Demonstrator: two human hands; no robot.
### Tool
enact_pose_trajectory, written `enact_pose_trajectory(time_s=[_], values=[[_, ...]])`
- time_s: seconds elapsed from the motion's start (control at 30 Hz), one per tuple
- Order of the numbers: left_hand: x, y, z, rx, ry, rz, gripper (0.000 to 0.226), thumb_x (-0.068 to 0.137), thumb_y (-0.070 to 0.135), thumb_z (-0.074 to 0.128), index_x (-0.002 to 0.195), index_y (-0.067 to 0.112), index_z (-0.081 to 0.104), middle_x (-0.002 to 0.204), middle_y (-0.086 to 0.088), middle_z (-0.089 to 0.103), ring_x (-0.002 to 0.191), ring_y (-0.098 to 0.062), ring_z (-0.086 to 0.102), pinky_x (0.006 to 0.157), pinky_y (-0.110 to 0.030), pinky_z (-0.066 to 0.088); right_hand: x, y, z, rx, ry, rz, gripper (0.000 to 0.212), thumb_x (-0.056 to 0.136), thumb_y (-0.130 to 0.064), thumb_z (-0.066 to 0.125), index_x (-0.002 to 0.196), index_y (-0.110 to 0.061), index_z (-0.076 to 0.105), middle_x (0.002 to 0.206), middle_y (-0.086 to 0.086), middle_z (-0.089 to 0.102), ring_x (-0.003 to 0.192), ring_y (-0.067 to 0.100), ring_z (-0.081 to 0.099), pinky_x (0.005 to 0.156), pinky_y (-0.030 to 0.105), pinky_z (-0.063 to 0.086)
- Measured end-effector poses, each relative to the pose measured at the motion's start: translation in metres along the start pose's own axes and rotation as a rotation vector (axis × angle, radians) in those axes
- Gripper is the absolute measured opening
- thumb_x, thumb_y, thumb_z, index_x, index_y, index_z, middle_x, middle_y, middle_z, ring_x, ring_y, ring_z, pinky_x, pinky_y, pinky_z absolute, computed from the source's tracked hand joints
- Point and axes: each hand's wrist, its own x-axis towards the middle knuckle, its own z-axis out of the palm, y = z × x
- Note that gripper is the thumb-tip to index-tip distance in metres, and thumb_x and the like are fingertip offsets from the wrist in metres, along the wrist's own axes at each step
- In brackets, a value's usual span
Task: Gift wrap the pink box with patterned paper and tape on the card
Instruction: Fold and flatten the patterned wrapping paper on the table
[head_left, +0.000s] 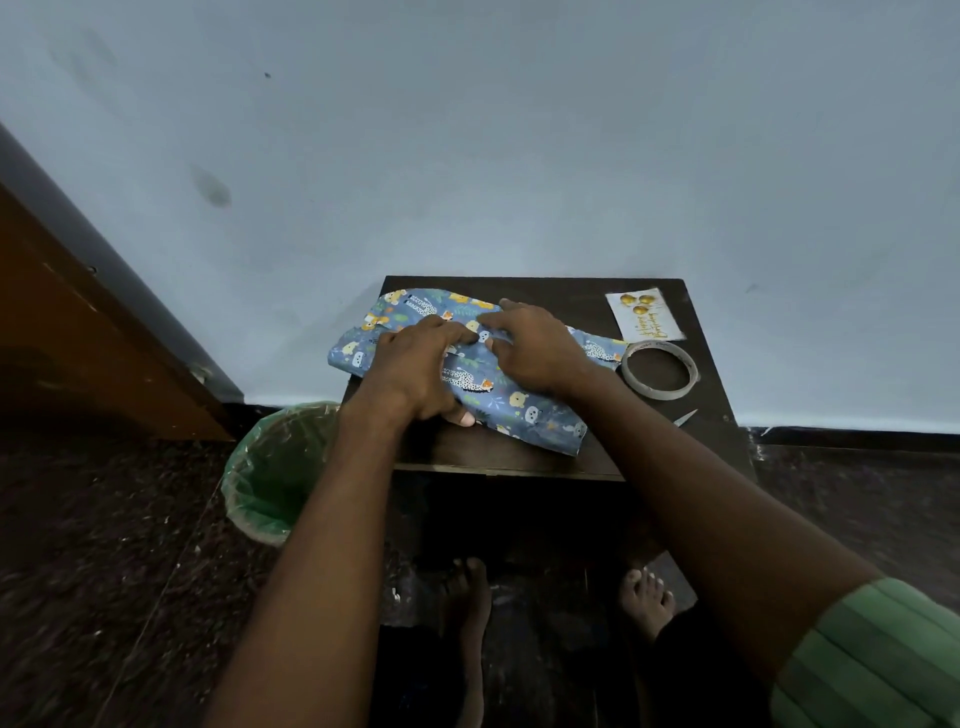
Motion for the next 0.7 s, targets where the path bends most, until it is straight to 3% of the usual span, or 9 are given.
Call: enact_pose_trajectory(time_s=[0.1,0.2,0.33,0.5,0.63,0.7], values=[[-0.001,0.008,0.002,0.048,0.025,-0.015,0.106,0.053,0.048,0.102,0.147,0.036,0.053,0.142,0.007,0.054,0.133,-0.024,0.054,0.114,-0.042,0.026,-0.001,0.003,-0.008,0.08,0.086,0.067,0.04,0.096,-0.019,0.067,0.135,-0.009,0.068,0.142,0.011,0.065,0.141,0.027,0.051,0.112,0.033,0.038],[0.0,0.016,0.006,0.095,0.056,-0.029,0.104,0.055,0.06,0.098,0.145,0.037,0.052,0.14,0.005,0.053,0.133,-0.027,0.051,0.113,-0.044,0.027,-0.001,0.006,-0.011,-0.031,0.124,0.118,0.044,0.093,-0.028,0.068,0.133,-0.01,0.069,0.136,0.014,0.066,0.132,0.033,0.056,0.113,0.04,0.04],[0.0,0.027,0.008,0.17,0.07,-0.059,0.101,0.059,0.067,0.094,0.145,0.036,0.051,0.143,0.002,0.052,0.132,-0.03,0.05,0.114,-0.045,0.028,-0.005,0.009,-0.012,-0.107,-0.03,0.112,0.049,0.104,-0.031,0.055,0.151,-0.017,0.054,0.163,0.019,0.038,0.154,0.034,0.03,0.125,0.039,0.021],[0.0,0.033,0.009,0.263,0.067,-0.082,0.099,0.062,0.073,0.089,0.144,0.035,0.049,0.145,-0.002,0.051,0.132,-0.034,0.051,0.115,-0.048,0.03,-0.004,0.01,-0.015,-0.124,-0.149,-0.003,0.049,0.106,-0.027,0.049,0.155,-0.03,0.048,0.17,0.01,0.028,0.158,0.033,0.019,0.12,0.048,0.03],[0.0,0.048,0.014,0.338,0.079,-0.133,0.098,0.063,0.074,0.087,0.142,0.03,0.05,0.144,-0.006,0.052,0.132,-0.036,0.054,0.114,-0.049,0.033,-0.003,0.006,-0.015,-0.148,-0.147,-0.054,0.05,0.101,-0.015,0.048,0.148,-0.028,0.059,0.165,0.007,0.04,0.152,0.036,0.033,0.116,0.048,0.039],[0.001,0.052,0.017,0.371,0.084,-0.152,0.1,0.064,0.077,0.086,0.142,0.026,0.05,0.144,-0.008,0.052,0.133,-0.036,0.055,0.114,-0.05,0.034,-0.002,0.006,-0.01,-0.157,-0.114,-0.05,0.047,0.096,-0.013,0.049,0.14,-0.017,0.065,0.154,0.014,0.052,0.138,0.039,0.05,0.103,0.045,0.048]])
